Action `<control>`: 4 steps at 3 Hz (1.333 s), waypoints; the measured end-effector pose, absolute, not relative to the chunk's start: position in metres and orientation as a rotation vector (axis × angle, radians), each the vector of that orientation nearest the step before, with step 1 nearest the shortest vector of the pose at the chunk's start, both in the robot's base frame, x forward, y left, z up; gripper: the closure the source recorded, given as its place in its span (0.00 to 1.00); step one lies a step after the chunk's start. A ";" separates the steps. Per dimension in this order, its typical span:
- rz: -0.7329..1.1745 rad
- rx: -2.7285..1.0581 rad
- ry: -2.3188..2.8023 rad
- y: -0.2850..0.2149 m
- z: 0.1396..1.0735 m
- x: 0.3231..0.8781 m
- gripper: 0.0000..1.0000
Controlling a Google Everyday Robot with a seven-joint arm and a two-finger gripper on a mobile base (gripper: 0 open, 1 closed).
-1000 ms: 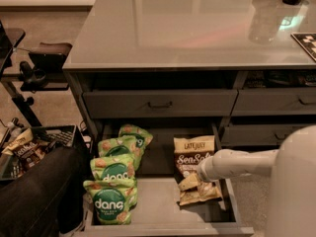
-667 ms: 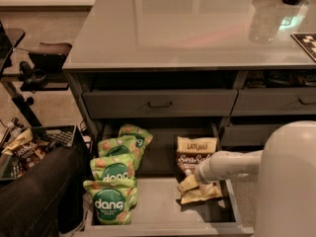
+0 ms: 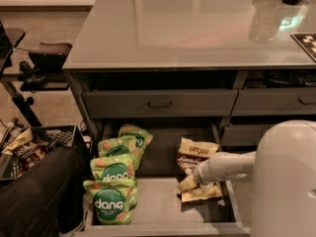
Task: Pick brown chip bag from middle drawer and place on counter
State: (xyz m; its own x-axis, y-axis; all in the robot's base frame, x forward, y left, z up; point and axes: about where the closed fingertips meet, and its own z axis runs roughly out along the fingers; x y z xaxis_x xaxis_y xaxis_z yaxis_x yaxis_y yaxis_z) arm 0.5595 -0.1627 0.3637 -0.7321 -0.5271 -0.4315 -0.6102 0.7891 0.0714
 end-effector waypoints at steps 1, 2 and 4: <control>0.293 -0.860 2.587 -0.163 0.364 0.559 0.42; 0.312 -0.872 2.583 -0.162 0.366 0.558 0.66; 0.326 -0.906 2.524 -0.168 0.404 0.556 1.00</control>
Offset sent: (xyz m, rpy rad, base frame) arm -0.0038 0.0000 0.0072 0.0282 0.0069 0.0279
